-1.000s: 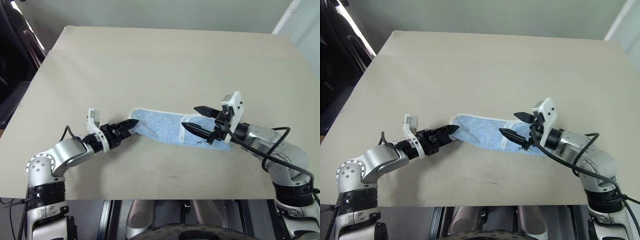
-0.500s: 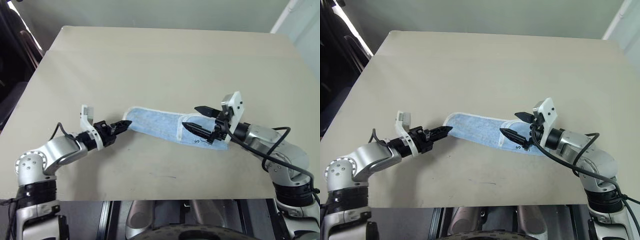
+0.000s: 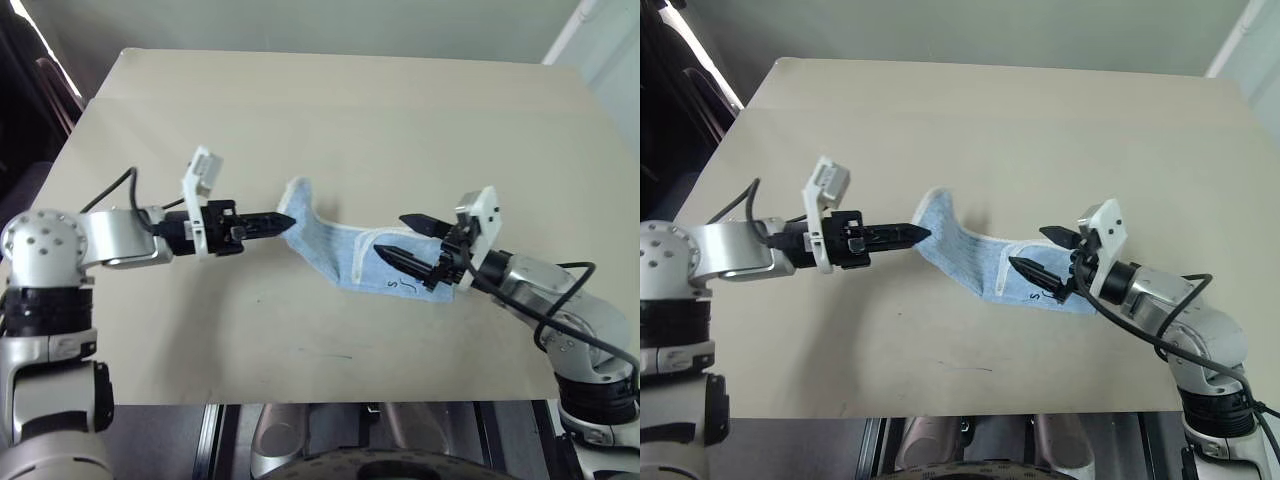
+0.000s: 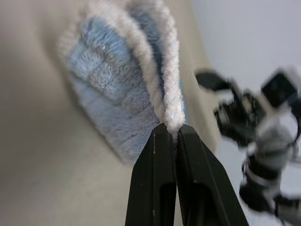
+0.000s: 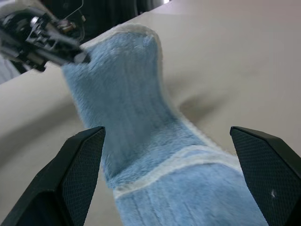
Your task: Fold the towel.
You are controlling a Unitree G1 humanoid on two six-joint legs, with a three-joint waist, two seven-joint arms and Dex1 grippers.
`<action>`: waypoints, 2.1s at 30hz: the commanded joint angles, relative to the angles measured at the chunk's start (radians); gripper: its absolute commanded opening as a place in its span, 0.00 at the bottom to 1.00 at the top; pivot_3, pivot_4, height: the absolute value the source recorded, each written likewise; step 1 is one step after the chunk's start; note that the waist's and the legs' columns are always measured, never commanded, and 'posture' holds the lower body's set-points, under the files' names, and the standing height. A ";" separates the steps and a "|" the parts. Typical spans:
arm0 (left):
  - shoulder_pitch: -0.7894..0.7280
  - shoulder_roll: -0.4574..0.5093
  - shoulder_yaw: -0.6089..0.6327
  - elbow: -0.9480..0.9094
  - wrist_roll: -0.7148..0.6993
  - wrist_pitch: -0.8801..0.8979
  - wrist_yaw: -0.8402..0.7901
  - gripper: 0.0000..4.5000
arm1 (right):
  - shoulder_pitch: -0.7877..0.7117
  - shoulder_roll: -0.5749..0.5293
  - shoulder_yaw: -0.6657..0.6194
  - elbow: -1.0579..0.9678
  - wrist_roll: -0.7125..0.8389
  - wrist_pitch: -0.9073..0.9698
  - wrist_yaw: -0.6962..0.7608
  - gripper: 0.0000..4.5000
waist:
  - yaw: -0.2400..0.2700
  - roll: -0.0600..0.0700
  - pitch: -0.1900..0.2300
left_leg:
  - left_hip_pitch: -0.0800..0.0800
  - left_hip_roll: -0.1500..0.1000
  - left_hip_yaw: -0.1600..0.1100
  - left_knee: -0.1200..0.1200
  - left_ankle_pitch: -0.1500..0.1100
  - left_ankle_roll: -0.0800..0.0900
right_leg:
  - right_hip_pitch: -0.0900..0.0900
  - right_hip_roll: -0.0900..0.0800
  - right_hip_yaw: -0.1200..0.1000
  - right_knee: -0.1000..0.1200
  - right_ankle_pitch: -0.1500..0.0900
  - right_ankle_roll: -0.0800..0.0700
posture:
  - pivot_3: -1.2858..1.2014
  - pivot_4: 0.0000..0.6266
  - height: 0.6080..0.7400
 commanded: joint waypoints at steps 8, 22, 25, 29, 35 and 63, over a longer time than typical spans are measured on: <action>-0.225 -0.280 -0.127 0.158 0.280 0.064 -0.293 0.01 | 0.148 -0.135 -0.323 -0.083 0.138 0.041 -0.033 1.00 | 0.017 -0.001 0.001 | -0.001 -0.001 0.001 0.002 -0.001 0.001 | 0.003 -0.002 0.000 0.000 -0.005 0.004 | 0.52 0.24 0.68; -0.319 -0.603 -0.290 0.285 0.687 -0.054 -0.460 0.01 | 0.253 -0.152 -0.412 -0.167 0.186 0.041 -0.131 1.00 | 0.019 -0.001 0.002 | 0.002 -0.001 0.004 0.003 -0.004 0.017 | 0.008 -0.003 0.003 0.000 -0.006 0.032 | 0.52 0.24 0.68; -0.302 -0.637 -0.311 0.311 0.750 -0.095 -0.516 0.01 | 0.259 -0.154 -0.420 -0.171 0.183 0.033 -0.145 1.00 | 0.020 -0.001 0.002 | 0.002 -0.002 0.004 0.005 -0.005 0.023 | 0.009 -0.005 0.003 0.000 -0.007 0.032 | 0.52 0.24 0.68; -0.293 -0.692 -0.287 0.314 0.790 -0.144 -0.567 0.01 | 0.258 -0.157 -0.422 -0.169 0.181 0.027 -0.151 1.00 | 0.021 -0.001 0.002 | 0.002 -0.004 0.004 0.005 -0.003 0.026 | 0.009 -0.006 0.004 0.000 -0.007 0.032 | 0.52 0.24 0.68; -0.259 -0.747 -0.314 0.293 0.893 -0.267 -0.606 0.01 | 0.242 -0.161 -0.408 -0.157 0.167 0.022 -0.153 1.00 | 0.021 -0.001 0.002 | 0.001 -0.009 0.004 0.005 -0.001 0.031 | 0.010 -0.012 0.004 -0.001 -0.005 0.034 | 0.52 0.24 0.68; -0.045 -0.630 -0.224 0.007 1.154 -0.912 -0.814 0.92 | 0.080 -0.129 -0.271 -0.121 0.217 0.043 -0.163 0.47 | 0.016 0.000 0.001 | 0.000 -0.019 0.003 0.005 0.004 0.038 | 0.011 -0.021 0.004 -0.001 -0.002 0.040 | 0.52 0.24 0.68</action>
